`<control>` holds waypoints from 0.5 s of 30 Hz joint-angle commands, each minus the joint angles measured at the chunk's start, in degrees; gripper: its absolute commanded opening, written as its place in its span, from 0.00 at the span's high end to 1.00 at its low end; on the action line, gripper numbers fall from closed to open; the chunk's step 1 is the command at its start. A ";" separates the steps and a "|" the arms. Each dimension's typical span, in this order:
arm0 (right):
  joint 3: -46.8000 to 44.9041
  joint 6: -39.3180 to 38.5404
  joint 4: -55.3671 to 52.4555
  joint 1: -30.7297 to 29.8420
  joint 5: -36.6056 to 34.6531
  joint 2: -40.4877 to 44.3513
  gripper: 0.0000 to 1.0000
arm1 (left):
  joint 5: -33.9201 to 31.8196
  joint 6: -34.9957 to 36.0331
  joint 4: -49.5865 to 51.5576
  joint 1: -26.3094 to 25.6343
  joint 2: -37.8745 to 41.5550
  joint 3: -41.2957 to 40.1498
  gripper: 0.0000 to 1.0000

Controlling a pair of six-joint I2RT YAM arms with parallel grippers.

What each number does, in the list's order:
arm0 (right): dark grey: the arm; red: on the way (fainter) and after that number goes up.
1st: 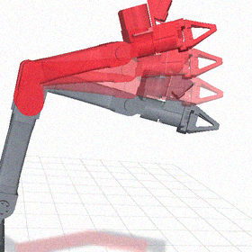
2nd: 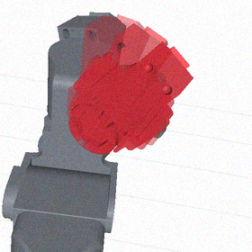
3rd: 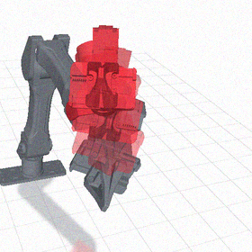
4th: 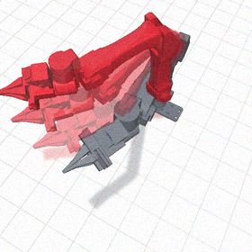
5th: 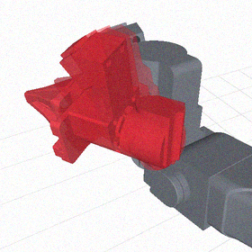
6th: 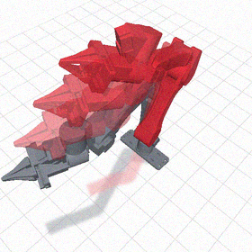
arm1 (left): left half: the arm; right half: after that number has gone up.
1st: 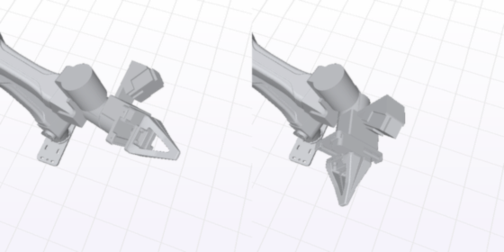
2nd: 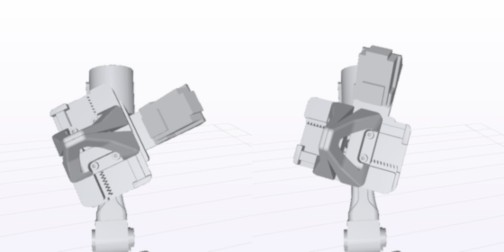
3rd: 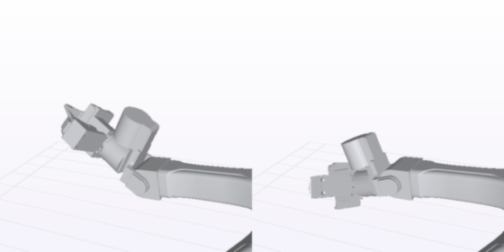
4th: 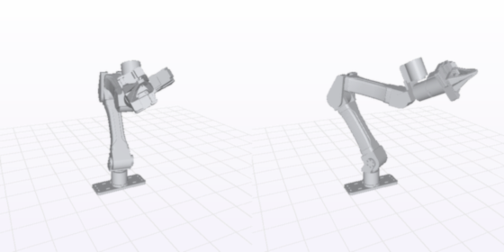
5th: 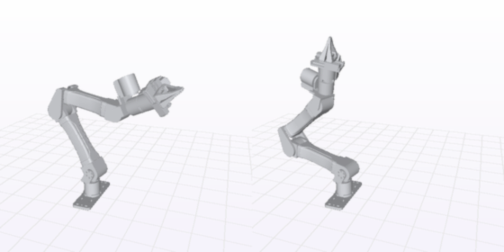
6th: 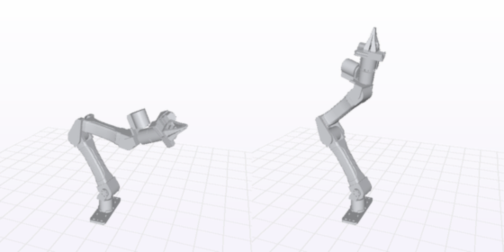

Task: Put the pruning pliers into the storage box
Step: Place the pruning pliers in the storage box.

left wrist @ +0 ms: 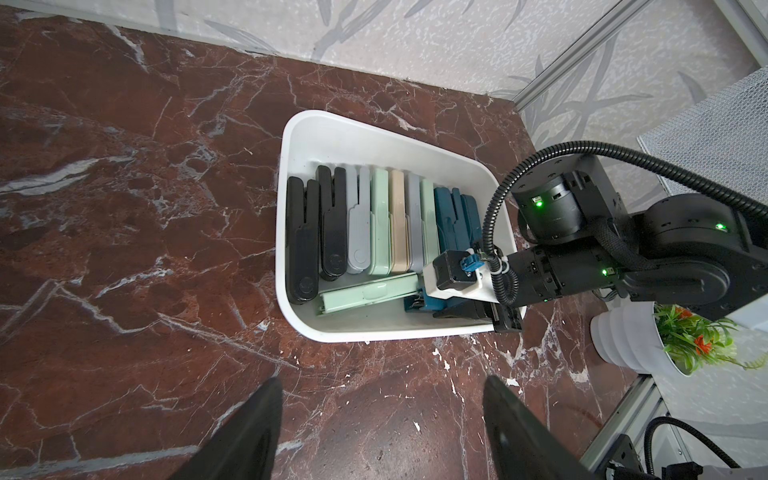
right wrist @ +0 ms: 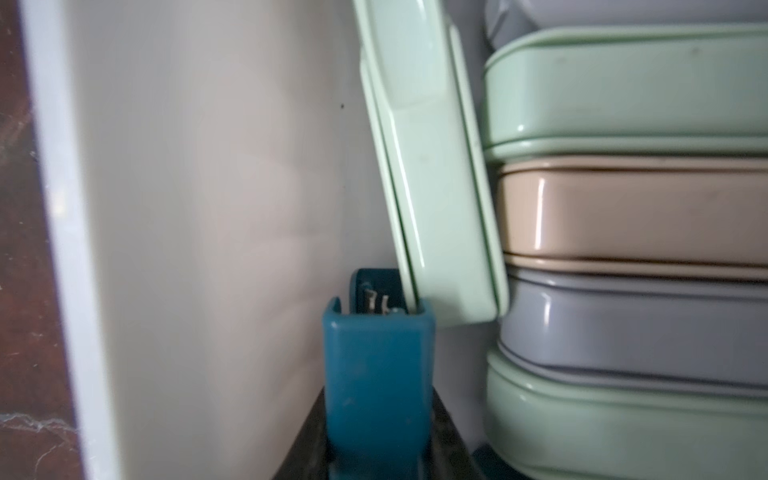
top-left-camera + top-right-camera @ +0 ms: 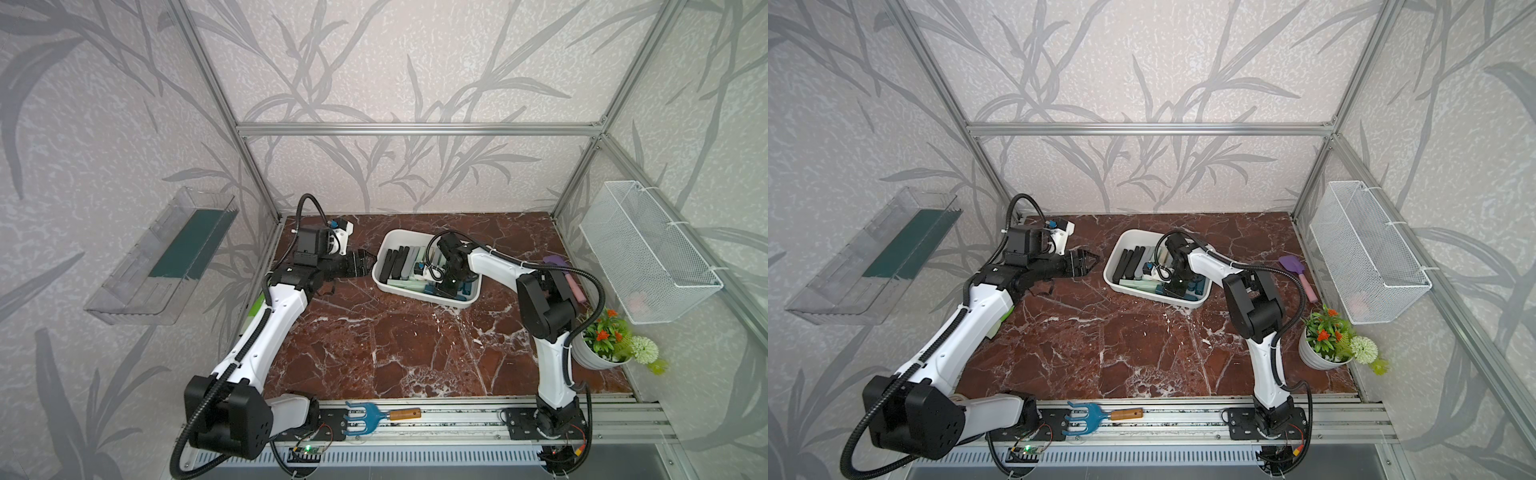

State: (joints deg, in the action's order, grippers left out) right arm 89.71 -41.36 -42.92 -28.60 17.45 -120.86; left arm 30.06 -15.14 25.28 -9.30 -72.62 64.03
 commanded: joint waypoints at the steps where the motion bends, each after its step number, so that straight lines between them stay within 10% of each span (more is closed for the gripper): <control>1: -2.31 1.55 -6.24 -0.88 -3.18 1.13 0.66 | 0.35 0.66 0.39 0.25 0.05 0.46 0.24; 15: -1.91 2.31 -6.01 -1.11 -3.68 6.17 0.59 | 0.43 0.72 0.34 0.23 -0.06 0.66 0.24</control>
State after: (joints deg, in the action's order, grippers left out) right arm 87.96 -39.94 -46.22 -29.17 13.10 -118.65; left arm 30.06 -15.14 25.26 -9.30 -72.62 64.03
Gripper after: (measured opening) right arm 0.413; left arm 0.756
